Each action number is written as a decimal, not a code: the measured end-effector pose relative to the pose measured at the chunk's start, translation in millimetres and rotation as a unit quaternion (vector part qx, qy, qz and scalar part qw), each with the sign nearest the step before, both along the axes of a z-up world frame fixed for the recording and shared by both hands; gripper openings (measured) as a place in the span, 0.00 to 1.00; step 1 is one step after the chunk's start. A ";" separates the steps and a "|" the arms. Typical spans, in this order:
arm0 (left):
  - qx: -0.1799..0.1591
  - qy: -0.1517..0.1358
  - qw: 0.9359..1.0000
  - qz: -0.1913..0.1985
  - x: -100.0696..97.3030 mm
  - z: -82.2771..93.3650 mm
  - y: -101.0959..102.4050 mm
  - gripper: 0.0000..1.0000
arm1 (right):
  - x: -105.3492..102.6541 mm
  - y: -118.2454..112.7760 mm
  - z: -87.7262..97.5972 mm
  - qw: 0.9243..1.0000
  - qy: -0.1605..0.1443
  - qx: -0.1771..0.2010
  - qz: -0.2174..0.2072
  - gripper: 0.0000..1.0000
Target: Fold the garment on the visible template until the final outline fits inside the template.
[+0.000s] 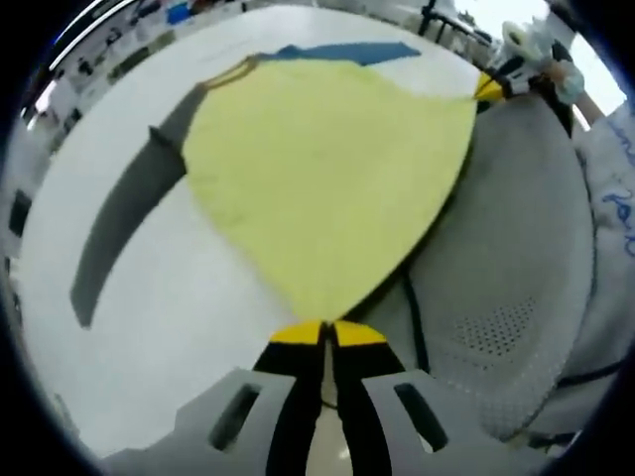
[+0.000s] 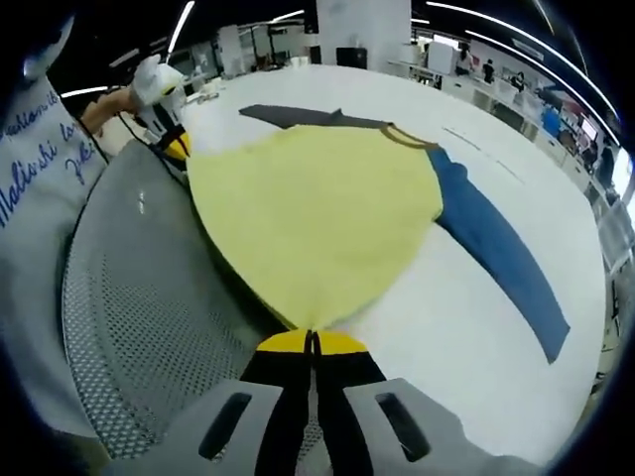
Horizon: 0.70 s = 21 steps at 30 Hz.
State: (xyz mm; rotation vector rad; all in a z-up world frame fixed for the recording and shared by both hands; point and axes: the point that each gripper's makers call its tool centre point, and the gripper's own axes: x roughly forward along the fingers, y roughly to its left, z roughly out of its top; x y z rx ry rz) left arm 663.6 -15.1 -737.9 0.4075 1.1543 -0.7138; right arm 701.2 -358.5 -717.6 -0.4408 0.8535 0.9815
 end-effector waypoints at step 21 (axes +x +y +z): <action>0.031 -0.021 0.999 0.005 -0.2 4.2 12.9 0.19 | 7.0 -3.6 3.6 1.000 -0.026 0.007 -0.014 0.21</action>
